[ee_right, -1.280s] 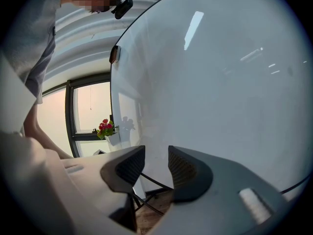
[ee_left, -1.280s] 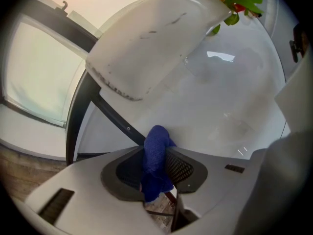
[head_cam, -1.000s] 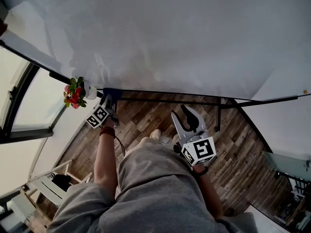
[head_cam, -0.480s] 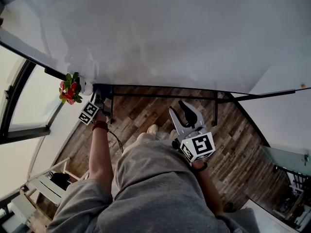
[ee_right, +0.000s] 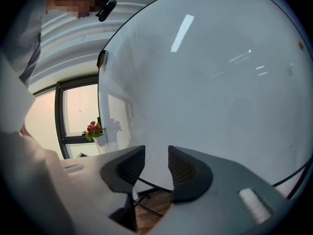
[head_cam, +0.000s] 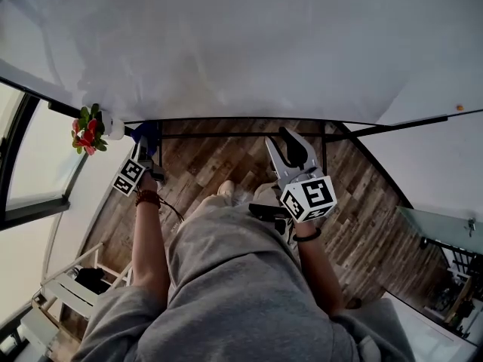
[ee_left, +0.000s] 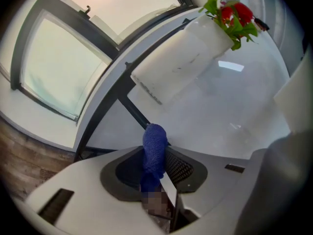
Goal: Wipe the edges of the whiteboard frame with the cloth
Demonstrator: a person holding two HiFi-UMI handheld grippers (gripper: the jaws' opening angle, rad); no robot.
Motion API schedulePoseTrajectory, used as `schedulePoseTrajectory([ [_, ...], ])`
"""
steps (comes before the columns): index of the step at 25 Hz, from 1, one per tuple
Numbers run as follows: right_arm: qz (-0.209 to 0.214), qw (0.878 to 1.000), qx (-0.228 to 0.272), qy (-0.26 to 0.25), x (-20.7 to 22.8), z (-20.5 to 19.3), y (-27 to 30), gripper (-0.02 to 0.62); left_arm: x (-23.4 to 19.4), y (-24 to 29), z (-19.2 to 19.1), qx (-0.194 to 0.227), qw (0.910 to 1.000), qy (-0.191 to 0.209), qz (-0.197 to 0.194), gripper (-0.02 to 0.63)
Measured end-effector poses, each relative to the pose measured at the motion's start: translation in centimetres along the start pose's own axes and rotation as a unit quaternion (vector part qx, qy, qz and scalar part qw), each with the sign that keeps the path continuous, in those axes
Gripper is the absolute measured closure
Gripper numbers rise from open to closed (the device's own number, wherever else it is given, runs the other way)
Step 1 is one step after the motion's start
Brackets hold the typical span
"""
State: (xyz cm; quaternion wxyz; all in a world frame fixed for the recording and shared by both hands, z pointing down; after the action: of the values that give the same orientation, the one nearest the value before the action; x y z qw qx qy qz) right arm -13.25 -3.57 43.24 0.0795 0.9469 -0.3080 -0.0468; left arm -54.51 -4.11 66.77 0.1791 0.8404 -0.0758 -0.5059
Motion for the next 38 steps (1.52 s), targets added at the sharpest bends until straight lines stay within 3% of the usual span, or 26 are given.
schedulePoseTrajectory([
  [5, -0.009, 1.0, 0.005, -0.004, 1.3, 0.1, 0.1, 0.437, 3.6, -1.1, -4.7, -0.073, 0.9953, 0.056, -0.029, 0.486],
  [9, -0.021, 1.0, 0.008, -0.004, 2.6, 0.3, 0.0, 0.437, 8.8, -1.7, -8.5, -0.144, 0.9773, 0.137, -0.073, 0.486],
  [11, -0.028, 1.0, 0.009, -0.004, 3.2, 0.4, 0.1, 0.437, 12.2, -2.0, -10.4, -0.178, 0.9585, 0.199, -0.101, 0.485],
  [15, -0.04, 0.999, 0.014, -0.008, 4.2, 1.2, 0.0, 0.437, 20.5, -2.9, -14.1, -0.215, 0.9089, 0.309, -0.18, 0.485],
  [19, -0.048, 0.999, 0.019, -0.016, 4.5, 2.1, -0.1, 0.437, 28.9, -4.0, -16.8, -0.219, 0.8605, 0.375, -0.266, 0.485],
  [23, -0.055, 0.998, 0.022, -0.028, 4.6, 3.3, -0.5, 0.437, 35.7, -4.4, -19.1, -0.201, 0.8307, 0.406, -0.323, 0.485],
  [29, -0.079, 0.994, 0.05, -0.05, 5.0, 7.3, -2.1, 0.439, 44.7, -6.8, -19.9, -0.083, 0.7983, 0.455, -0.386, 0.483],
  [31, -0.092, 0.992, 0.06, -0.055, 5.3, 8.4, -2.8, 0.439, 46.5, -7.3, -19.9, -0.048, 0.7939, 0.462, -0.393, 0.483],
  [33, -0.108, 0.99, 0.063, -0.065, 5.5, 9.0, -3.3, 0.442, 47.2, -7.6, -20.0, -0.029, 0.796, 0.462, -0.39, 0.483],
  [38, -0.161, 0.981, 0.051, -0.09, 5.8, 8.8, -3.9, 0.451, 46.6, -7.6, -20.5, -0.014, 0.813, 0.451, -0.368, 0.483],
])
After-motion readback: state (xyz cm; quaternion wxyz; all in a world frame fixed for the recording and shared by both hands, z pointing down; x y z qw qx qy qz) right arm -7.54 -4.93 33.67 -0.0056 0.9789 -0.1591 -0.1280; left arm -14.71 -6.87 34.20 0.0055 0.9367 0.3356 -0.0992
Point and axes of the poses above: the fingertips, and each gripper's own axes: y forward along the fingers, x to its right, z out of its top, the point moved 1 cm from there along -y, backward along the fingers, and after that the axes turned 13 degrees about -y, right-handed, at the moved point
